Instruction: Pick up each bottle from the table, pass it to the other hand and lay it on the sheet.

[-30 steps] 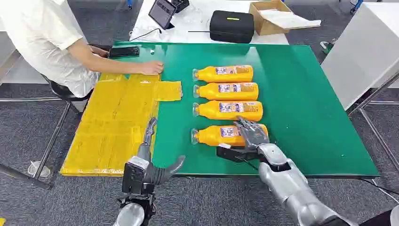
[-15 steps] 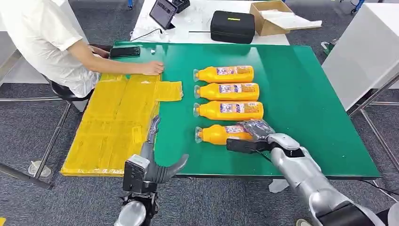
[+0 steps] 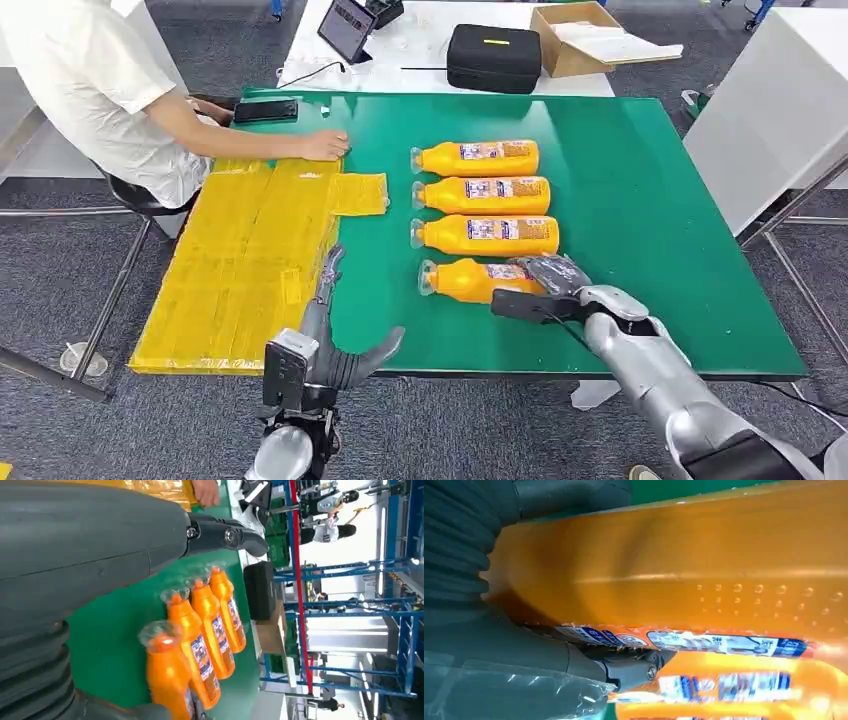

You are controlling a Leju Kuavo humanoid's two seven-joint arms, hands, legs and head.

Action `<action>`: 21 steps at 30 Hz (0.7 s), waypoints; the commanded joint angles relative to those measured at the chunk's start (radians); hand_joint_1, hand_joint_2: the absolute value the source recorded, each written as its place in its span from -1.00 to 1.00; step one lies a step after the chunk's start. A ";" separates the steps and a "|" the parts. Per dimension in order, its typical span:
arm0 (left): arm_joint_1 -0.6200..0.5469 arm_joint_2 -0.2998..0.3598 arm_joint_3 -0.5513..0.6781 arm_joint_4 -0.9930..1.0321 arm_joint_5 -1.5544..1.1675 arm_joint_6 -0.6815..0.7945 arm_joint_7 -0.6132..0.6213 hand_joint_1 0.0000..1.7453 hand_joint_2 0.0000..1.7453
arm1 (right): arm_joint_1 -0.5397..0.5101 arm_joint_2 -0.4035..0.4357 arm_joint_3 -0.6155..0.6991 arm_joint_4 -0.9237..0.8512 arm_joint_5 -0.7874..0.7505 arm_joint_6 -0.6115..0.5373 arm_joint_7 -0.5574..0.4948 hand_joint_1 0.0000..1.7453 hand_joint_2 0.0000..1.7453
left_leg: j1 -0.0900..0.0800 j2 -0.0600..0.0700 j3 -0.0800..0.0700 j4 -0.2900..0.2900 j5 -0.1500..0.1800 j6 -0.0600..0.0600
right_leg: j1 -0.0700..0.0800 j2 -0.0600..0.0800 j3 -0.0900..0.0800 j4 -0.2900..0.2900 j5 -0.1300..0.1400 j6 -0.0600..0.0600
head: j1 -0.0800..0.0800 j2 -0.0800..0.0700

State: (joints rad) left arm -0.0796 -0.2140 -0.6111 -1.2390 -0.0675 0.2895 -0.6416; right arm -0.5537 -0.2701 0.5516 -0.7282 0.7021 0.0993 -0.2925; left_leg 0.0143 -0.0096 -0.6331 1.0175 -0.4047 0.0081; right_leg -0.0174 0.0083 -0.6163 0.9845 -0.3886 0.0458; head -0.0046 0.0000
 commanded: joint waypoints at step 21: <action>0.066 0.067 -0.014 -0.004 0.438 -0.130 0.121 -1.00 1.00 | 0.317 0.230 -0.133 -0.319 -0.191 -0.315 -0.108 1.00 1.00 | 0.004 0.005 -0.003 -0.001 -0.006 -0.005 | 0.004 0.006 -0.004 0.001 -0.004 -0.003 | 0.000 0.000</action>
State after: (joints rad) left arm 0.0116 -0.1835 -0.6004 -1.2459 0.3693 0.1720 -0.5184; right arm -0.2089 -0.0984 0.4025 -1.0765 0.5272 -0.2479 -0.3880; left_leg 0.0181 -0.0066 -0.6390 1.0172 -0.4102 0.0034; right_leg -0.0141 0.0127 -0.6221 0.9850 -0.3917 0.0442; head -0.0046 0.0000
